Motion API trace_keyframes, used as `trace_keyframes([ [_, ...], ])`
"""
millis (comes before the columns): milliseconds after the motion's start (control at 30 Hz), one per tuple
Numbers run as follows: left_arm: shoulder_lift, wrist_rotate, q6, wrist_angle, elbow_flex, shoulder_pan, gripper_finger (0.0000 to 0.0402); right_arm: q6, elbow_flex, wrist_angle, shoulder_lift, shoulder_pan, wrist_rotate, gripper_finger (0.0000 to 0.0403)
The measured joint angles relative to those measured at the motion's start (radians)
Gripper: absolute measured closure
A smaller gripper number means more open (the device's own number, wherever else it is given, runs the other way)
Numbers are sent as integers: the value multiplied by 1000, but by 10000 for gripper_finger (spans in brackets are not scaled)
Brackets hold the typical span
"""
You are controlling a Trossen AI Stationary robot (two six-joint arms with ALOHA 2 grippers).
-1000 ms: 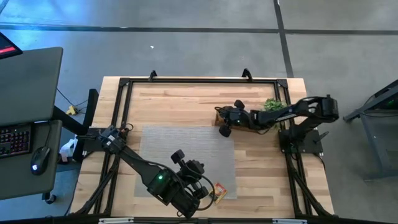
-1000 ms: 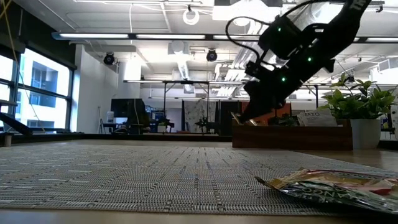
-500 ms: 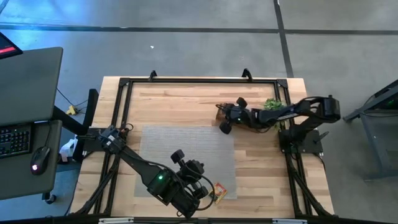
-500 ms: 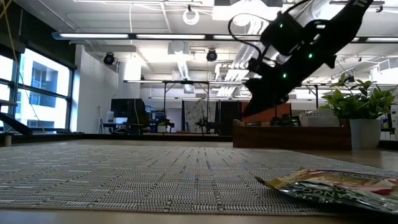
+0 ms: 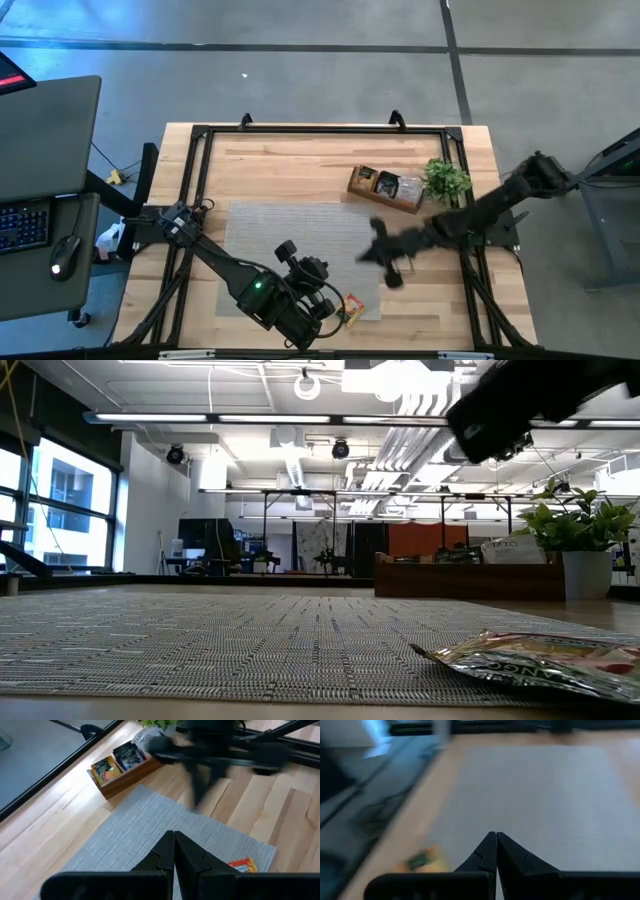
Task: Pick & Place Tea
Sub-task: Put the yellow tea bag in the left section of the wooden organizer
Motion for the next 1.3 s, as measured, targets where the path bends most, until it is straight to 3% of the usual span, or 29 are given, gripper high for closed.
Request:
trace_keyframes([
  [167, 0, -10, 0, 4, 0, 0, 399, -15, 0, 160, 65, 172, 55, 392],
  [367, 0, -12, -1, 21, 0, 0, 399, -16, 7, 289, 165, 236, 109, 346],
  [600, 0, -16, 19, 32, 0, 0, 399, -16, 99, 281, 303, 251, 99, 275],
  [733, 0, -21, 21, 29, 0, 0, 399, -16, 159, 174, 339, 241, 43, 252],
  [933, 0, -23, 35, 26, 0, 0, 399, -94, 260, 38, 400, 239, -51, 245],
  [1300, 0, -25, 45, 30, 0, -1, 399, -260, 432, 1, 551, 261, -128, 244],
])
